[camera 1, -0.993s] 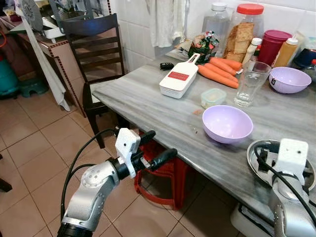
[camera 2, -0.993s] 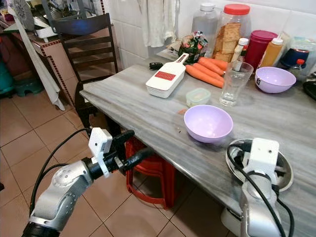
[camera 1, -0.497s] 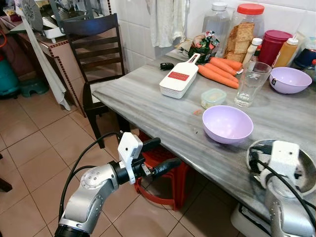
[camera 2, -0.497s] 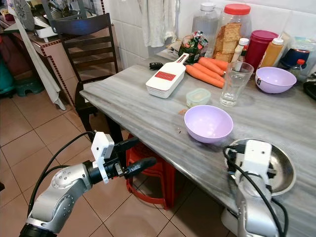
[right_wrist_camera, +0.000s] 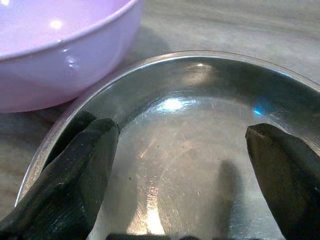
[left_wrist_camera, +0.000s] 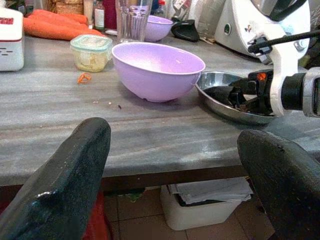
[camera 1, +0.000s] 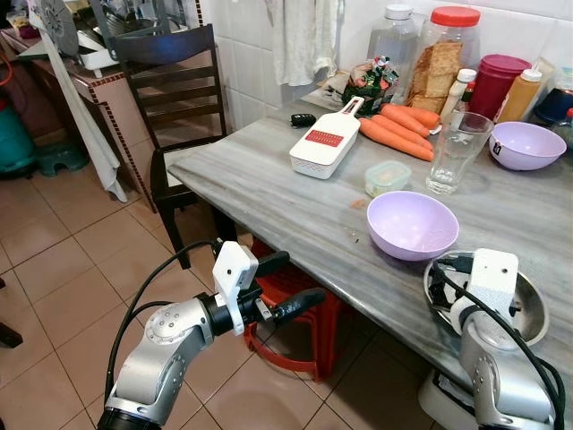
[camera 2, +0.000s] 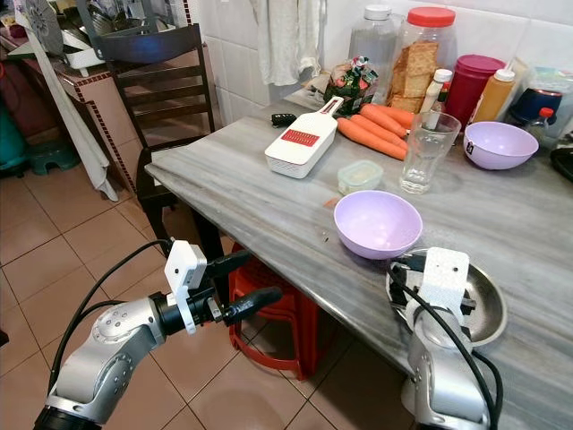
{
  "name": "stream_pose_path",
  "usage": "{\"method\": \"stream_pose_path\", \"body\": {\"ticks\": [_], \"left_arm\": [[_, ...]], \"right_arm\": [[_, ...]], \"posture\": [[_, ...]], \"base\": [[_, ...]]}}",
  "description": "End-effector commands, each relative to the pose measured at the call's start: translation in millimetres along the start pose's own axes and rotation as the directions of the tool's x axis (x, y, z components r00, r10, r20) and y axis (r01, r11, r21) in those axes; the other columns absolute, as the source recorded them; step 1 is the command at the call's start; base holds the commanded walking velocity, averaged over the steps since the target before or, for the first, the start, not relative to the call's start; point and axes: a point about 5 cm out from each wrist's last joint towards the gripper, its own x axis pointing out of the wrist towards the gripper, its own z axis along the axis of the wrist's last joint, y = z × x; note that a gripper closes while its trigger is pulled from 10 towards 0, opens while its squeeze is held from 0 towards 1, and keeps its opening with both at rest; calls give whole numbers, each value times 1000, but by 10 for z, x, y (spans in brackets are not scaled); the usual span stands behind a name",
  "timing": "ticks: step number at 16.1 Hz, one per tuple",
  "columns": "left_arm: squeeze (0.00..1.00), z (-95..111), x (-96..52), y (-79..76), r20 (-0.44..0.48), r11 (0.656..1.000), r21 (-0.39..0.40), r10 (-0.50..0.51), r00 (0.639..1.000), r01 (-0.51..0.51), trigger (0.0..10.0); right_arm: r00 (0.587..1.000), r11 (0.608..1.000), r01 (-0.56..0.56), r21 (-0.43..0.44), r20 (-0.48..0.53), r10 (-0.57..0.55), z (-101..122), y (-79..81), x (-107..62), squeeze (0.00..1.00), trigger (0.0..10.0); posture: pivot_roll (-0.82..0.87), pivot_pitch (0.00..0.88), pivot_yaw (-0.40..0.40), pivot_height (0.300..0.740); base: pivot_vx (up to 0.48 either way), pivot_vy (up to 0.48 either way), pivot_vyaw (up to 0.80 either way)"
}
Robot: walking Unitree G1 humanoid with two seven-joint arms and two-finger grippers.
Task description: Setting the table
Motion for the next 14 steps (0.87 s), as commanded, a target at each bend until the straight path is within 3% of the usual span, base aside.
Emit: {"method": "stream_pose_path", "body": {"ticks": [1,4,7,8,10,12,14], "left_arm": [[0,-31,-21,12,-16,1000,4,15,1000,-15,10000],[0,-36,-30,13,-17,1000,6,22,1000,-22,10000],[0,-22,-70,65,13,995,8,95,995,-95,10000],[0,26,-104,189,62,977,16,211,975,-213,10000],[0,71,-132,269,101,958,14,284,954,-287,10000],[0,146,-219,403,170,895,-11,441,881,-446,10000],[0,146,-284,438,191,827,-19,554,810,-562,10000]], "right_arm": [[1000,1000,-26,4,-15,26,14,64,14,588,10000],[1000,1000,-25,8,3,25,35,60,-11,584,10000],[993,1000,6,-13,114,-4,121,31,-91,580,10000],[984,999,32,-38,175,-25,144,5,-147,588,10000],[980,998,40,-47,198,-30,134,2,-183,588,10000],[961,997,38,-62,275,-20,158,9,-248,584,10000],[907,991,33,-128,421,24,264,20,-341,588,10000]], "posture": [[-92,0,14,740],[-90,0,14,740],[-92,0,17,740],[-90,0,17,740],[-90,0,17,740],[-86,0,17,740],[-83,0,18,740]], "base": [[0,0,0],[0,0,0],[0,0,0],[0,0,0],[0,0,0],[0,0,0],[0,0,0]]}}
